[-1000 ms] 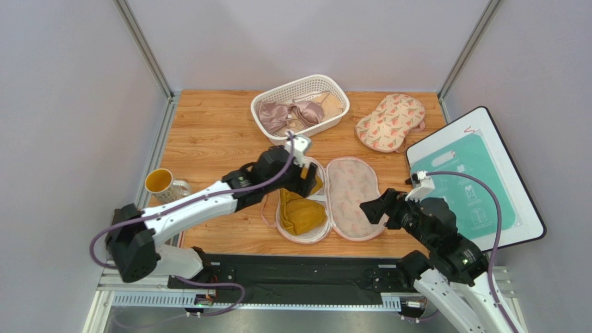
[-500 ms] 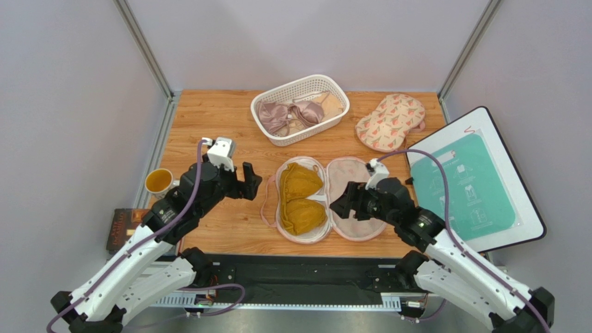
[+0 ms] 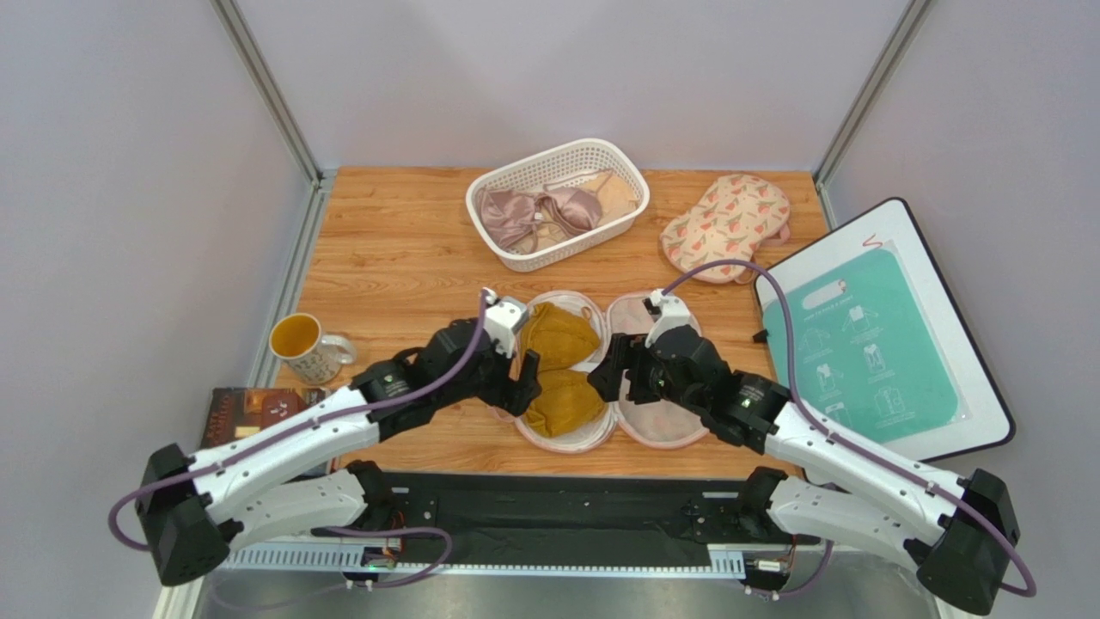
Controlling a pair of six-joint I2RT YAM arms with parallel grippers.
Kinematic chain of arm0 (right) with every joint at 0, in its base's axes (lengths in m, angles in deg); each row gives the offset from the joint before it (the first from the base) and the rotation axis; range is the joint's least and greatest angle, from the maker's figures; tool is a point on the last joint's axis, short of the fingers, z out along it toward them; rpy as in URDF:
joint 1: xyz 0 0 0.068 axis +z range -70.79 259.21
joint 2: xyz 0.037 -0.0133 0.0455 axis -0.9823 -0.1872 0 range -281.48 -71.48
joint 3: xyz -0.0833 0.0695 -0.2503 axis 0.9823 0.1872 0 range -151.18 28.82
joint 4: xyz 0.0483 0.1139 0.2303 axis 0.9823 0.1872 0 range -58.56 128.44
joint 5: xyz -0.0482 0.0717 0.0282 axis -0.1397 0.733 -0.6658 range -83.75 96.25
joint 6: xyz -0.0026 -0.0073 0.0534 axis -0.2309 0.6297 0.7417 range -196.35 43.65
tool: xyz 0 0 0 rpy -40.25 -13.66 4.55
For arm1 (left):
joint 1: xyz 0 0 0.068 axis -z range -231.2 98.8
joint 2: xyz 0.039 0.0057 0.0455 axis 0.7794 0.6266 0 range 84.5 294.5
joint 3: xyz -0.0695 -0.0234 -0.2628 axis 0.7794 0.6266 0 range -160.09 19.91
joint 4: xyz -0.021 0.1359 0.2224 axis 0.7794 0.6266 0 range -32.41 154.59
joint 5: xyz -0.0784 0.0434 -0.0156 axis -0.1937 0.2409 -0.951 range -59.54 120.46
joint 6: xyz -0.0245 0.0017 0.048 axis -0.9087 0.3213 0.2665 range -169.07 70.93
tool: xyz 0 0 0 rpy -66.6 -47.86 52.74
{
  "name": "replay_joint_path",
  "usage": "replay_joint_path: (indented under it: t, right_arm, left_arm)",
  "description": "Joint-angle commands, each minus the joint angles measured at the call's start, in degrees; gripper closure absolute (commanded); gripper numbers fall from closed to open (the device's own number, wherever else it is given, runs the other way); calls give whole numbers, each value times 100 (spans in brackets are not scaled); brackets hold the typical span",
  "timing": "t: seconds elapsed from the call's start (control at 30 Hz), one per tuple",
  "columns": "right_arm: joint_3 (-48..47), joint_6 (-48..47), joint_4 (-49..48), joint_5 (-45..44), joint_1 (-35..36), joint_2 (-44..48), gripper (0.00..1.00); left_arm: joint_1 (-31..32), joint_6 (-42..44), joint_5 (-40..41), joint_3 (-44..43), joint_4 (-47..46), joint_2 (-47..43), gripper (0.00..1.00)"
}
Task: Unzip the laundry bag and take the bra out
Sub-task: Pick up the bra from the laundry bag.
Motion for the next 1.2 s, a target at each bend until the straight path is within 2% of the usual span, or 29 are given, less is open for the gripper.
replay_joint_path:
  t: [0.0,0.1,0.37,0.6,0.67,0.7,0.77,0.8,0.87,0.9,1.0,1.17]
  right_arm:
    - [21,133,-212,-413,12,285,20]
    - [91,177,-107,-527,12,530,20]
    - [293,212,113,-651,4,1094,19]
    - [355,212,324,-738,4,1322,19]
    - [373,221,351,-738,4,1375,19]
    - [399,221,359,-747,4,1384,19]
    - [408,239,377,-756,4,1436,19]
    - [434,247,386,-765,4,1445,19]
    - [452,256,403,-756,4,1463,19]
    - [460,265,412,-774,4,1489,19]
    - [504,274,447,-782,4,1533,19]
    - [566,274,561,-861,4,1630,19]
  left_arm:
    - [410,-28,-86,-3,-992,789,12]
    - [577,86,-60,58,-1545,1317,11]
    - [639,464,125,-345,-2004,2908,9]
    - [630,359,248,-513,-2074,3341,10]
    - [630,359,213,-513,-2074,3376,24]
    - [630,350,221,-513,-2066,3394,35]
    - [630,324,248,-504,-2030,3385,48]
    - [630,315,265,-495,-2022,3368,58]
    - [630,298,274,-469,-1995,3306,70]
    - [630,297,283,-460,-1978,3288,80]
    - [630,271,423,-504,-1759,3096,100]
    - [630,315,827,-609,-1241,2236,100]
